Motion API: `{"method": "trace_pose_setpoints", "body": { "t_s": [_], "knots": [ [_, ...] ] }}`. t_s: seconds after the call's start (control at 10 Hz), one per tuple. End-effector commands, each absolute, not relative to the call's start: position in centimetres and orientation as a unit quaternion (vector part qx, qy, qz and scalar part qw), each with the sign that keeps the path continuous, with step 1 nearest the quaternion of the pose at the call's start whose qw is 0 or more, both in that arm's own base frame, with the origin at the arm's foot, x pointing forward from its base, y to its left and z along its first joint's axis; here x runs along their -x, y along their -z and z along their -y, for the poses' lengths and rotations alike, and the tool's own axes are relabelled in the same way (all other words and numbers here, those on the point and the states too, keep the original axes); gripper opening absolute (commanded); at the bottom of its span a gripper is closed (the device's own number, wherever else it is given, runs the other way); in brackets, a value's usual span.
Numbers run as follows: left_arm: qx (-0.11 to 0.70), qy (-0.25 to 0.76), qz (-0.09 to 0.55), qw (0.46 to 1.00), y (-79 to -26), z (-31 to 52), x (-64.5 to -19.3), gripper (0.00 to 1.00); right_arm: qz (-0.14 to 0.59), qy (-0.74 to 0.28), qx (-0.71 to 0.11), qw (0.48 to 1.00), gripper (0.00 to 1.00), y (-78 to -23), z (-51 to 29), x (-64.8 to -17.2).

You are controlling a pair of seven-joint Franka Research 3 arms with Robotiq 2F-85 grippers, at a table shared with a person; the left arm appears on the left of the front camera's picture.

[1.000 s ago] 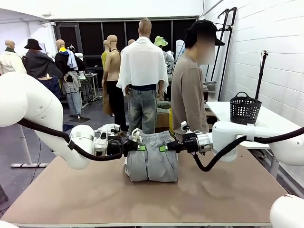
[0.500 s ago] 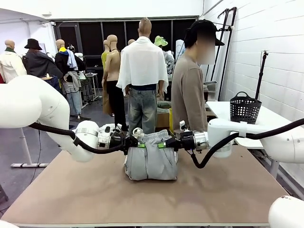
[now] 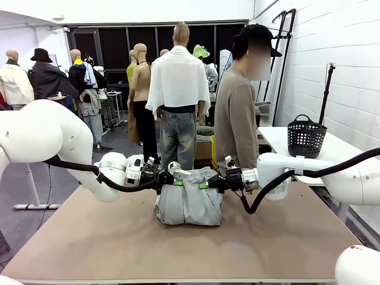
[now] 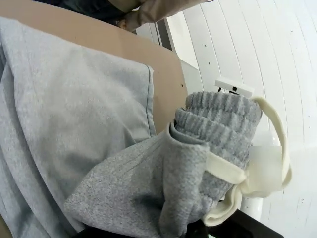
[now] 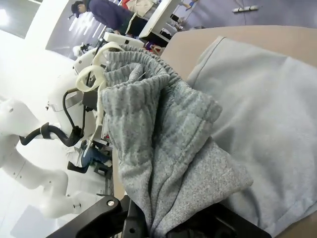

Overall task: Fold the training pants.
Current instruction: Fold the Training pants in half.

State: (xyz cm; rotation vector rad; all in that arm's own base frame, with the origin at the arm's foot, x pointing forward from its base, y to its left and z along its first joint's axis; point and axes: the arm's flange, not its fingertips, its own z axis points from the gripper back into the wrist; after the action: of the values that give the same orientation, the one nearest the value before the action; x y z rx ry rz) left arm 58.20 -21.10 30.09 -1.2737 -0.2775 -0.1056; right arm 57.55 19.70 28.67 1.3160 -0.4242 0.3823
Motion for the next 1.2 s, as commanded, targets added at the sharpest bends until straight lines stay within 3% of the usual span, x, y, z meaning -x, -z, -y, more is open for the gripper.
{"method": "trace_pose_setpoints", "body": {
  "t_s": [0.0, 0.5, 1.1],
  "knots": [
    [0.569, 0.027, 0.151, 0.808, -29.9, 19.7, -61.0, 0.00, 0.203, -0.147, -0.587, 0.770, 0.00, -28.1, -18.8, -59.4],
    [0.552, 0.007, 0.135, 0.823, -27.7, 20.7, -64.1, 0.00, 0.207, -0.118, -0.565, 0.790, 0.00, -26.7, -18.1, -61.9],
    [0.530, -0.020, 0.123, 0.839, -26.3, 20.1, -64.8, 0.00, 0.198, -0.101, -0.539, 0.812, 0.00, -25.8, -17.9, -62.9]
  ]
}}
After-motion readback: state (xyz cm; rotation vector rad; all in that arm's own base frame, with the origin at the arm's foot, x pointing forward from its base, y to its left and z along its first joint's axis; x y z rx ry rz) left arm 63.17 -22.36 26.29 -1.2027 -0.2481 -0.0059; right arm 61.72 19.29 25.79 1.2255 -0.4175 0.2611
